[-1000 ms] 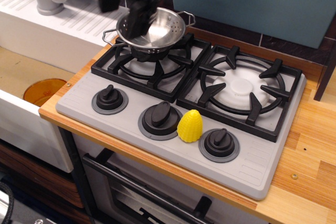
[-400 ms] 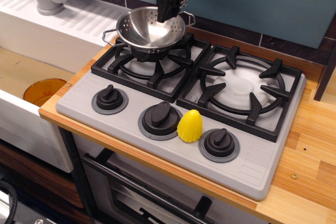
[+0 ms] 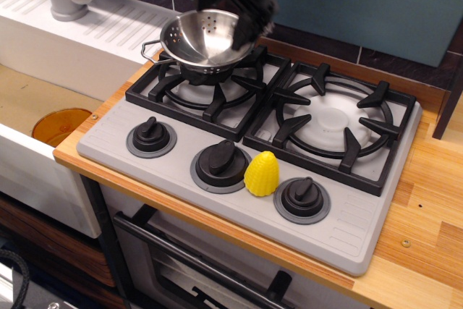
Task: End effector reaching pot or pan
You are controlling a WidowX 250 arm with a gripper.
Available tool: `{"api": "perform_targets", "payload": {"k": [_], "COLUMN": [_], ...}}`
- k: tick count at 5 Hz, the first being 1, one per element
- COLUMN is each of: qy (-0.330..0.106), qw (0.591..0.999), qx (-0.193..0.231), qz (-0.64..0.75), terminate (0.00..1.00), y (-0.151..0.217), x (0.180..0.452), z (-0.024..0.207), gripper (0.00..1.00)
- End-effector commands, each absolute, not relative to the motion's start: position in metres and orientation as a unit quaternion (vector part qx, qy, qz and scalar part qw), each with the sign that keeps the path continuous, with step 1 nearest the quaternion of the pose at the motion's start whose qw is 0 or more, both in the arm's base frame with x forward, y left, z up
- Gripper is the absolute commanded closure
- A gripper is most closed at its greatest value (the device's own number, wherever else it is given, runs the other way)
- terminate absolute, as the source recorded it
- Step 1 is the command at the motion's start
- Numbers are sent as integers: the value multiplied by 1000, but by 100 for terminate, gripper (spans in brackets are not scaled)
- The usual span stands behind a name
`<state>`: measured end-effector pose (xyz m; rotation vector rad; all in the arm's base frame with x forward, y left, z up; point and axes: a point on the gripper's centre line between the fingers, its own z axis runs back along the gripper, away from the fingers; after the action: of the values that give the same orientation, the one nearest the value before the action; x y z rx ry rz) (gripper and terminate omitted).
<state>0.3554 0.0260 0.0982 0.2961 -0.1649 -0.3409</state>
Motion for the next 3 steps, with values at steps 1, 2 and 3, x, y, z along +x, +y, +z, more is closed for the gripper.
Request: {"api": "perform_targets", "payload": {"k": [1, 2, 3], "qy": [-90, -83, -37], "qw": [977, 980, 984], "qx": [129, 111, 82], "qz": [-145, -141, -154], "terminate": [0, 0, 0], "y": [18, 20, 18], "x": [363, 362, 359], "z": [83, 68, 55], "gripper": [0, 0, 0]}}
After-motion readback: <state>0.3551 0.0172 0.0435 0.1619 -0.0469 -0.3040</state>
